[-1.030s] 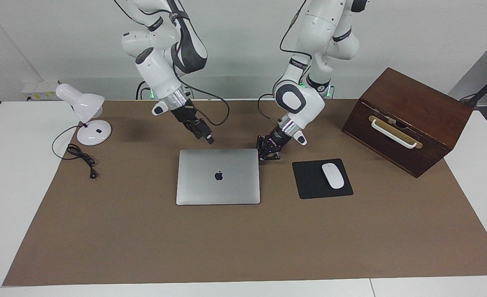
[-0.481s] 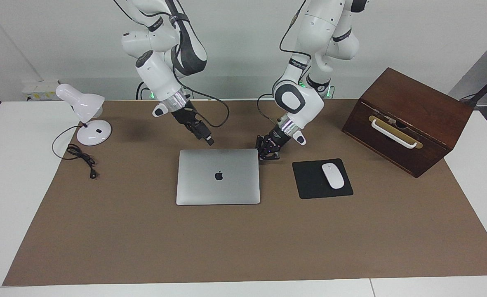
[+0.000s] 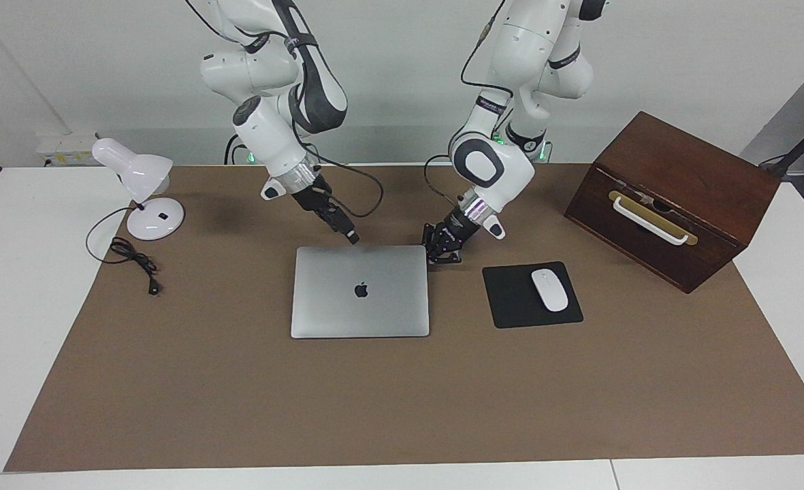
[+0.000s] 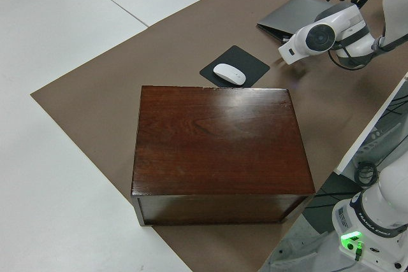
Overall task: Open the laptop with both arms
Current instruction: 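Press the left gripper on the laptop base while the right gripper reaches the lid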
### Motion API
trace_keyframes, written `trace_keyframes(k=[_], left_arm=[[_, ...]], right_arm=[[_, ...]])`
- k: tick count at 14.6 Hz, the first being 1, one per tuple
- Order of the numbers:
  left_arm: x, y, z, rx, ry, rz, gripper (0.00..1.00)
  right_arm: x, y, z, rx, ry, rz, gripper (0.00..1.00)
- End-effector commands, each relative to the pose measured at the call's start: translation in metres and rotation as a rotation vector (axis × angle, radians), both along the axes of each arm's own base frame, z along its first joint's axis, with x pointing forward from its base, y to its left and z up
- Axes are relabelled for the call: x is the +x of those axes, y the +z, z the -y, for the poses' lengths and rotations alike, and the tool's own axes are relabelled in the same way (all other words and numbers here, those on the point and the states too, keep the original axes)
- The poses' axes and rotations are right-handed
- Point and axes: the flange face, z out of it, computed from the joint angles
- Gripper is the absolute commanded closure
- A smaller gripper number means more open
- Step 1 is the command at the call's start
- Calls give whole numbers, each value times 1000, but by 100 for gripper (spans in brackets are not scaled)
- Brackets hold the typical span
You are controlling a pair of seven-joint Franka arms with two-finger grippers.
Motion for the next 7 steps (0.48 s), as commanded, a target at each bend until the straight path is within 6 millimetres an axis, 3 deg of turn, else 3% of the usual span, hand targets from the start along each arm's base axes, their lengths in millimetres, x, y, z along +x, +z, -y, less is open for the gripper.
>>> trace_keyframes(k=[1,7], left_arm=[[-5,-16,9,25,-5,-4,100],[-5,-17,8,27,-8,-2,100]], right_arm=[[0,-8,-3,6,-25,-10,0],[6,-27,0,-17,-35,-6,0]])
